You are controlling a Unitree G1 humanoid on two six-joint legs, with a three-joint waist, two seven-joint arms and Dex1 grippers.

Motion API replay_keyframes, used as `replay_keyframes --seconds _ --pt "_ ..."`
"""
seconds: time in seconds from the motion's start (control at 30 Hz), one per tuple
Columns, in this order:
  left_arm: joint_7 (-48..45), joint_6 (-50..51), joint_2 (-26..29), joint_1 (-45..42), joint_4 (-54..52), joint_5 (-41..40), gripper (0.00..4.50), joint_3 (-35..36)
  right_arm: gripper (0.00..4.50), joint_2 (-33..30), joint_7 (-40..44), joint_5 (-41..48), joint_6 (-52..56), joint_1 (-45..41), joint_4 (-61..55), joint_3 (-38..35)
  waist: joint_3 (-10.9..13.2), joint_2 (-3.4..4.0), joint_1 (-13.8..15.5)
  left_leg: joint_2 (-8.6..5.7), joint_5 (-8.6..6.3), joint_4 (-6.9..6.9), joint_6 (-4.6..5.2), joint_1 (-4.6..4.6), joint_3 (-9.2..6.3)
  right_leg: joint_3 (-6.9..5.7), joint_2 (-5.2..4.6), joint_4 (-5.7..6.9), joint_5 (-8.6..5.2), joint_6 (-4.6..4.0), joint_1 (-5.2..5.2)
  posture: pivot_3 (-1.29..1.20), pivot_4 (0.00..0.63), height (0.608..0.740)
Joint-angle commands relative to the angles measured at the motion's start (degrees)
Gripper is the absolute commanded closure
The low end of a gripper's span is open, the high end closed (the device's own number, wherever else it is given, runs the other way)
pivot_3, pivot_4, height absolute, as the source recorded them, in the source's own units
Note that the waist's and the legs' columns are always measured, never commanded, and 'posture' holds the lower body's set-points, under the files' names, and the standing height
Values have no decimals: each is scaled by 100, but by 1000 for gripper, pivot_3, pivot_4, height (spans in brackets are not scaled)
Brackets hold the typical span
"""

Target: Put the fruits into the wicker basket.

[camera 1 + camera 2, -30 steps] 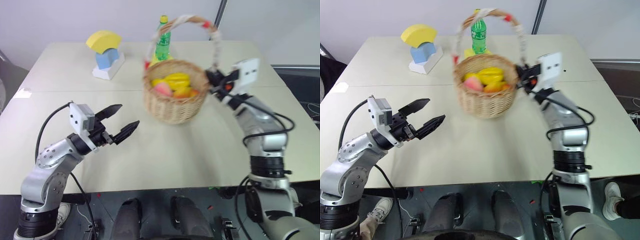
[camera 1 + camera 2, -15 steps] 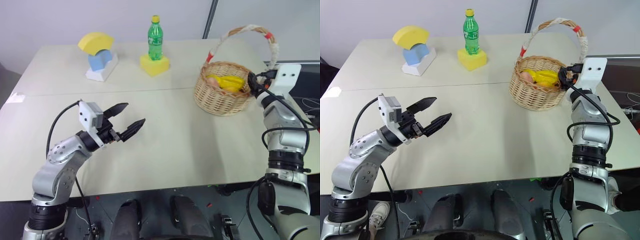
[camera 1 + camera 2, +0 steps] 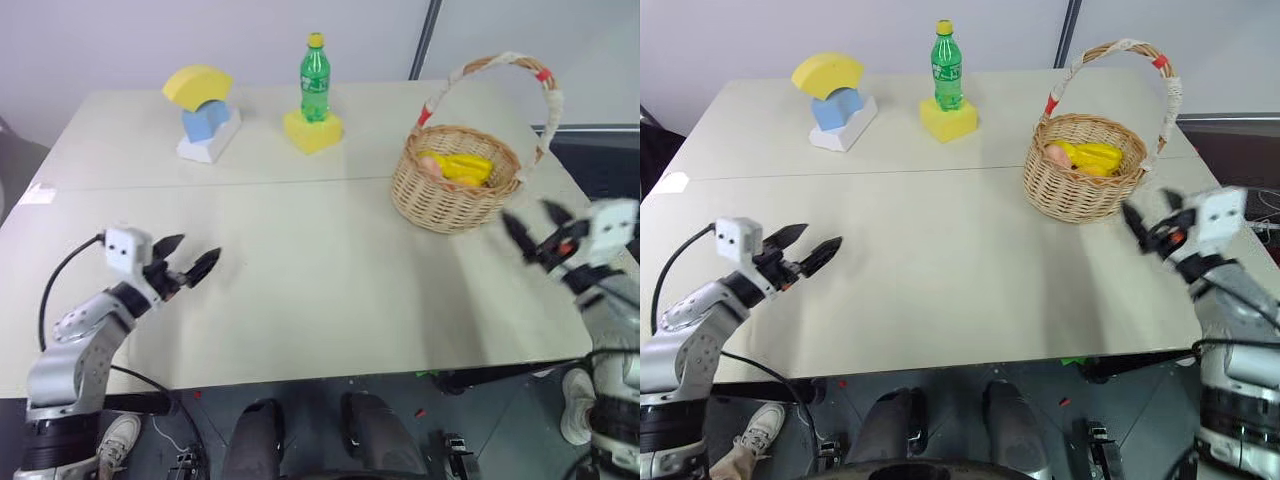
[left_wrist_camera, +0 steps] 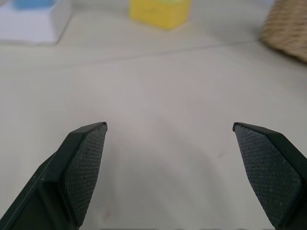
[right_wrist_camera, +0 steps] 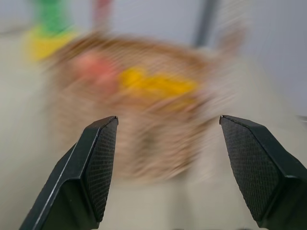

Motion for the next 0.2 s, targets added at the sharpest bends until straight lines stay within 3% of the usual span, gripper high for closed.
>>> replay_keyframes --seconds 0.03,0.2 --pt "53 -324 17 231 -161 151 0 255 979 -92 764 235 -12 111 -475 555 0 0 4 1 0 0 0 3 -1 0 0 0 1 -1 2 0 150 740" --pt "53 -460 -110 611 -431 60 0 382 979 -71 986 -14 -198 -65 -27 940 -1 -2 52 -2 -1 3 -3 5 2 -1 -12 -6 0 -4 7 0 150 740"
